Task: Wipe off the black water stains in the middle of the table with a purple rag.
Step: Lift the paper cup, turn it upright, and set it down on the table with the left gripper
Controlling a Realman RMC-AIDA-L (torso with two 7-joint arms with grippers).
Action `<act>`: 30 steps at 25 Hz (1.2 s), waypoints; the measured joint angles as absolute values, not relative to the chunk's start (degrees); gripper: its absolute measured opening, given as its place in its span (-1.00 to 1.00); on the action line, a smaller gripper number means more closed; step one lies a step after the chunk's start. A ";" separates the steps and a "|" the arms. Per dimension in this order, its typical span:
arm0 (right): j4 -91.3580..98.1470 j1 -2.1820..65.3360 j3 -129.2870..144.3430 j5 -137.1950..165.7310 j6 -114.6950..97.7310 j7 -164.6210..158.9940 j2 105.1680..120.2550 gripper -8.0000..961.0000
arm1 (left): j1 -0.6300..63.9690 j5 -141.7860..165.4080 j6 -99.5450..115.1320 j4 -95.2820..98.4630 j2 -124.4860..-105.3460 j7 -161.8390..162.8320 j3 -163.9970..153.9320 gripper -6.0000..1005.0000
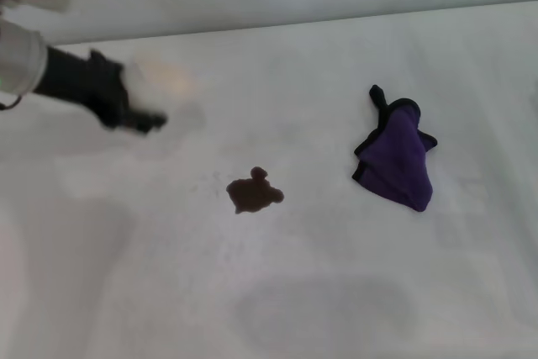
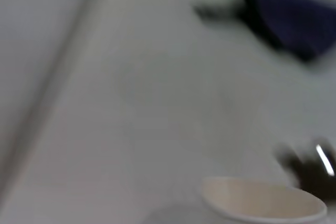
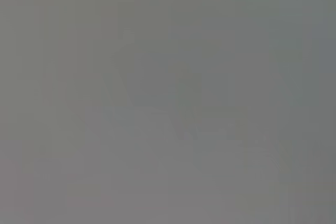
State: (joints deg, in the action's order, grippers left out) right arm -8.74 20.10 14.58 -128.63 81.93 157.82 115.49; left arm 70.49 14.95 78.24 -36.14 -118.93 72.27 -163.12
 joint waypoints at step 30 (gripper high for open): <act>-7.63 21.08 15.75 -127.35 80.56 151.03 115.44 0.74 | 25.18 -70.28 64.53 10.51 -119.75 18.49 -162.94 0.33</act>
State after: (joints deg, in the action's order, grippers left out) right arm -7.63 21.08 15.75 -127.35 80.56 151.03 115.44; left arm 25.18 -70.28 64.53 10.51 -119.75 18.49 -162.94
